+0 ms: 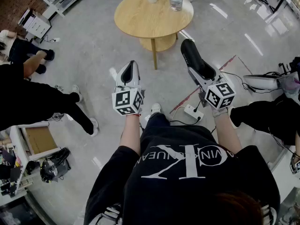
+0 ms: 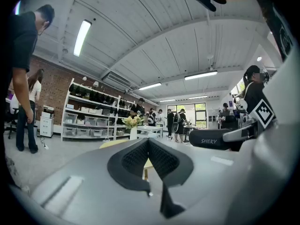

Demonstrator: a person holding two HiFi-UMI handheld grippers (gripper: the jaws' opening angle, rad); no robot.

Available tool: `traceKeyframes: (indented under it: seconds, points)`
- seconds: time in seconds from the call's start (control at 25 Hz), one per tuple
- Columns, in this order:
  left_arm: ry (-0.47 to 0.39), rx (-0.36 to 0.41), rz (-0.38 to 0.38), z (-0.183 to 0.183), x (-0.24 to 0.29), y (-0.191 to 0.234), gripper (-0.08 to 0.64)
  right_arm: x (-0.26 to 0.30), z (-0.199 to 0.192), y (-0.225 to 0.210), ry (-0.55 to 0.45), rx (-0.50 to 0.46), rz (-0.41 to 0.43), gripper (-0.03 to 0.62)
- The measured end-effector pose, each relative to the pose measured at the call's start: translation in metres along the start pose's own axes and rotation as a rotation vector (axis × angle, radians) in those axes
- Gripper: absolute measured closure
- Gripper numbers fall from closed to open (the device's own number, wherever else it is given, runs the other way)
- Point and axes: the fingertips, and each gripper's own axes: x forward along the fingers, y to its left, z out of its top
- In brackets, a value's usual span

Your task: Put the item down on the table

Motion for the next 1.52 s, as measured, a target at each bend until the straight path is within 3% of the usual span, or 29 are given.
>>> traceKeyframes:
  seconds: [0.56,1.16,1.32,1.52]
  points:
    - [0.051,-0.015,-0.016,-0.003,0.079,0.059,0.549,0.083,0.012,-0.033,0.022,0.042,-0.053,0.319]
    - [0.083,-0.023,-0.104,-0.013,0.148,0.132,0.549,0.170,0.017,-0.033,-0.025,0.096,-0.114,0.319]
    - [0.076,-0.043,-0.105,-0.014,0.161,0.143,0.549,0.182,0.022,-0.035,-0.048,0.119,-0.133,0.318]
    - [0.095,-0.061,-0.126,-0.025,0.162,0.137,0.549,0.192,0.017,-0.028,-0.008,0.082,-0.101,0.321]
